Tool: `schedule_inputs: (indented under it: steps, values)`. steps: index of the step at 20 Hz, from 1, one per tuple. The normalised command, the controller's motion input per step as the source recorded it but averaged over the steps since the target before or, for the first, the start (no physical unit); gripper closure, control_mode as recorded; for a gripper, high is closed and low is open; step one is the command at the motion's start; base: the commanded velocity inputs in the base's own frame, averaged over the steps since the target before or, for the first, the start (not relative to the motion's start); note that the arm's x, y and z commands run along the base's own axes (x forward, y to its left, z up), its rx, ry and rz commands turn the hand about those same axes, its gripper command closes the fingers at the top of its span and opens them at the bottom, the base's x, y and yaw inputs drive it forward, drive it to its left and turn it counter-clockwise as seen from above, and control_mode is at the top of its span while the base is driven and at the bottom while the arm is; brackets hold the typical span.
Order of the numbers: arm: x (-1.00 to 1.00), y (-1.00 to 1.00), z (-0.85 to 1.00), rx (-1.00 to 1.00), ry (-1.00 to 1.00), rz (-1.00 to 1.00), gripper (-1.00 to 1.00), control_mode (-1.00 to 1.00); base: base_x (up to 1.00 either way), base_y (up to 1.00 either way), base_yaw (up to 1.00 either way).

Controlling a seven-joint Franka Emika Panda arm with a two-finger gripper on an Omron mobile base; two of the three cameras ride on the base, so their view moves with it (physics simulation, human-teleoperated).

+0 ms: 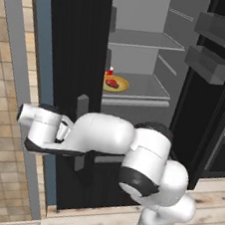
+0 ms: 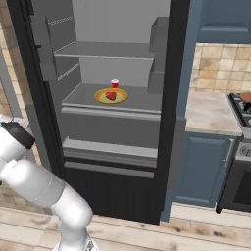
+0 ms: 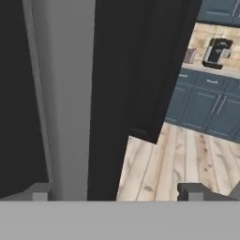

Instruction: Retrieve the steak from the fridge and place it on the saucepan with marinade on the stove.

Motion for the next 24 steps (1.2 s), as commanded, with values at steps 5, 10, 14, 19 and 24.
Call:
schedule_inputs:
  steps: [5,10,14,19,24]
  values:
    - [0.00,0.34,0.06,-0.10,0.14,-0.01,-1.00,-1.00,0.00,0.00,0.00]
    - [0.18,0.38,0.00,0.00,0.06,0.01,-1.00,-1.00,0.00,0.00,0.00]
    - [-0.52,0.06,0.17,0.00,0.02,0.01,-1.00,-1.00,0.00,0.00,0.00]
    - [-0.99,-0.23,0.21,0.01,0.04,0.01,-1.00,-1.00,0.00,0.00,0.00]
    - [-1.00,-1.00,0.00,0.13,0.00,0.03,-1.00,-1.00,0.00,0.00,0.00]
